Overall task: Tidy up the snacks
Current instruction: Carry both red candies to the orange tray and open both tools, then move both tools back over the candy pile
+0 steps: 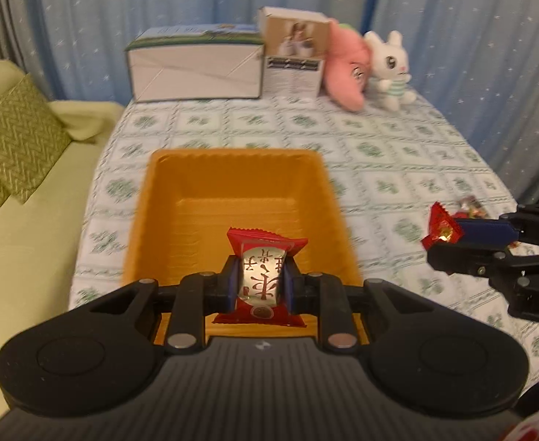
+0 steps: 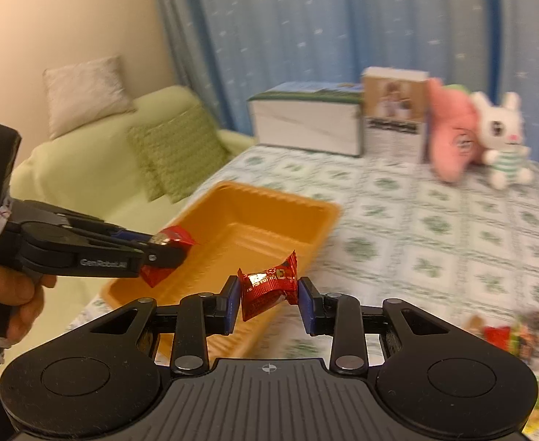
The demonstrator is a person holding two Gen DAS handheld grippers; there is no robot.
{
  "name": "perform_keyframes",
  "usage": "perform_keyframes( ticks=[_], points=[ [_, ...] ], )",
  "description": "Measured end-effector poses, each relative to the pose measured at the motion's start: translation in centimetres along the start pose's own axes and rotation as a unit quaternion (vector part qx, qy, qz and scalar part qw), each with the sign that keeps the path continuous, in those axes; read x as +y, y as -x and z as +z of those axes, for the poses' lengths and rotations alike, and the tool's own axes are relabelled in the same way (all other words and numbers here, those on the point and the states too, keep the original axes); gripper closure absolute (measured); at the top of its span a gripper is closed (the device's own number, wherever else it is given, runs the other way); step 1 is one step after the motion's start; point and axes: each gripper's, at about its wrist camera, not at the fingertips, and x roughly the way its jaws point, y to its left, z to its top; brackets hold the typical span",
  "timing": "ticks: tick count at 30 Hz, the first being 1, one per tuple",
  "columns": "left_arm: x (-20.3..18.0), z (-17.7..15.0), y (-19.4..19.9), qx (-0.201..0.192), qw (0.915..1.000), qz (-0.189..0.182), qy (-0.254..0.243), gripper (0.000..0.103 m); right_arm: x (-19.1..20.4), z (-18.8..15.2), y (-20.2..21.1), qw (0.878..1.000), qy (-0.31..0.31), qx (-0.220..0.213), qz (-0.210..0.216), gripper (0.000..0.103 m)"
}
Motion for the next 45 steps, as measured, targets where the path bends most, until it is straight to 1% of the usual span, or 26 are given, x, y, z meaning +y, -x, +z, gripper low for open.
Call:
perform_keyframes(
  ticks=[6, 8, 15, 17, 21, 22, 23, 24, 26, 27, 29, 33, 35, 40, 43, 45],
  points=[
    [2.7, -1.0, -1.4, 0.014, 0.9998, 0.006, 0.011, 0.080, 2.3, -0.1, -3.7, 1.000, 0.011, 0.027, 0.009, 0.069],
    [3.1, -1.1, -1.7, 0.016, 0.9998, 0.004, 0.012, 0.075, 2.8, -0.1, -4.3, 0.999, 0.012, 0.032, 0.007, 0.069],
    [4.1, -1.4, -1.2, 0.006, 0.9997, -0.001, 0.023, 0.070, 3.2, -0.2, -5.9, 0.999, 0.016, 0.046, 0.006, 0.069],
    [4.3, -1.4, -0.9, 0.001, 0.9996, -0.001, 0.027, 0.066, 3.5, -0.2, -6.2, 0.999, 0.019, 0.050, 0.009, 0.069],
    [4.4, -1.5, -0.2, -0.008, 0.9994, 0.000, 0.035, 0.062, 3.8, -0.3, -6.6, 0.998, 0.025, 0.045, 0.020, 0.068],
    [4.4, -1.6, 0.0, -0.010, 0.9993, 0.000, 0.035, 0.061, 3.8, -0.3, -6.7, 0.998, 0.025, 0.048, 0.020, 0.063],
    [4.4, -1.6, 0.2, -0.011, 0.9993, 0.000, 0.036, 0.060, 3.8, -0.3, -6.7, 0.998, 0.022, 0.048, 0.017, 0.041],
    [4.4, -1.6, 0.4, -0.012, 0.9993, 0.000, 0.035, 0.058, 3.7, -0.4, -6.4, 0.999, 0.017, 0.042, 0.015, 0.028],
    [4.2, -1.6, 0.8, -0.015, 0.9993, 0.000, 0.035, 0.055, 3.5, -0.5, -5.5, 0.999, 0.010, 0.031, 0.014, 0.028],
    [4.2, -1.6, 1.1, -0.018, 0.9991, -0.001, 0.037, 0.055, 3.3, -0.4, -5.0, 0.999, 0.008, 0.030, 0.007, 0.028],
    [3.9, -1.6, 1.8, -0.023, 0.9989, -0.002, 0.041, 0.050, 3.0, -0.5, -3.7, 1.000, 0.002, 0.025, -0.007, 0.028],
    [2.5, -1.5, 3.8, -0.040, 0.9986, -0.008, 0.035, 0.045, 2.3, -0.9, -0.3, 0.999, -0.022, 0.011, -0.036, 0.028],
    [1.6, -1.5, 4.8, -0.049, 0.9982, -0.012, 0.034, 0.038, 1.8, -1.3, 1.7, 0.998, -0.041, 0.000, -0.051, 0.028],
    [-1.5, -1.5, 7.6, -0.074, 0.9966, -0.029, 0.023, 0.032, 0.8, -2.8, 7.6, 0.992, -0.084, -0.035, -0.092, 0.028],
    [-4.0, -1.7, 8.8, -0.085, 0.9955, -0.042, 0.011, 0.026, 0.1, -4.0, 11.2, 0.986, -0.103, -0.056, -0.119, 0.028],
    [-5.8, -1.9, 9.3, -0.087, 0.9948, -0.052, 0.005, 0.025, -0.6, -4.8, 13.5, 0.981, -0.116, -0.070, -0.141, 0.028]
  ],
)
